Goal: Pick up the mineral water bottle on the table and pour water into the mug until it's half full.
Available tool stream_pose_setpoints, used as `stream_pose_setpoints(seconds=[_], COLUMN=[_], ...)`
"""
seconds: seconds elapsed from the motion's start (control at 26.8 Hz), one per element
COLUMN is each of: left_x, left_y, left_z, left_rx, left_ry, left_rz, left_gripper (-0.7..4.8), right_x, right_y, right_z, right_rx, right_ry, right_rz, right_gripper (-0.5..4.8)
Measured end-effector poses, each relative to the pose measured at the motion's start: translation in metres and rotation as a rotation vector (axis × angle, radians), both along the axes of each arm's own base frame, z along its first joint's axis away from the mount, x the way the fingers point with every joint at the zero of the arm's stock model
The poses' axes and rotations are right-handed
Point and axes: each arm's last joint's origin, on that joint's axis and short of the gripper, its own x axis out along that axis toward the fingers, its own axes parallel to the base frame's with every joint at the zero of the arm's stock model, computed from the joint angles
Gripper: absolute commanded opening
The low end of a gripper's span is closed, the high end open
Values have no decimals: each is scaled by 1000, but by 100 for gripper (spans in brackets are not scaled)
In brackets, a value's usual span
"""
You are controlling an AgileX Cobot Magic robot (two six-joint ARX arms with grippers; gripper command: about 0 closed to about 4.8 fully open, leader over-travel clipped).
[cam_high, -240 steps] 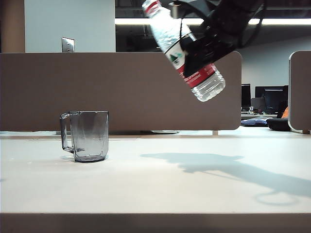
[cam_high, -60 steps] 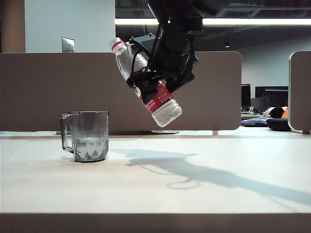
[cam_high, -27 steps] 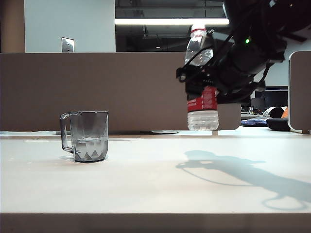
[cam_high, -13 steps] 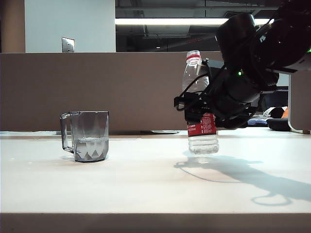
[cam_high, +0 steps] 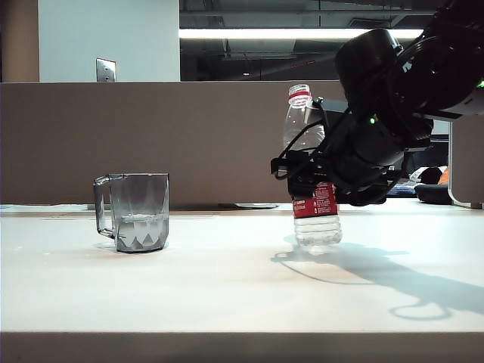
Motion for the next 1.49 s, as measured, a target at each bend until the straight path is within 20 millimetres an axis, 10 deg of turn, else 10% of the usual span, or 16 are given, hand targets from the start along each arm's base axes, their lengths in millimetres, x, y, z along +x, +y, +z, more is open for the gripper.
stream_pose_setpoints(seconds=[0.71, 1.49], left_x=[0, -1], left_y=[0, 0], left_z=[0, 0], left_rx=[20, 19], left_ry=[-11, -12], left_rz=[-12, -12], left_gripper=[-5, -5], right_x=[-15, -48], right_y=[-8, -24], right_z=[-17, 42], right_rx=[-59, -62], right_ry=[105, 148], right_rz=[-2, 31], right_gripper=[436, 430])
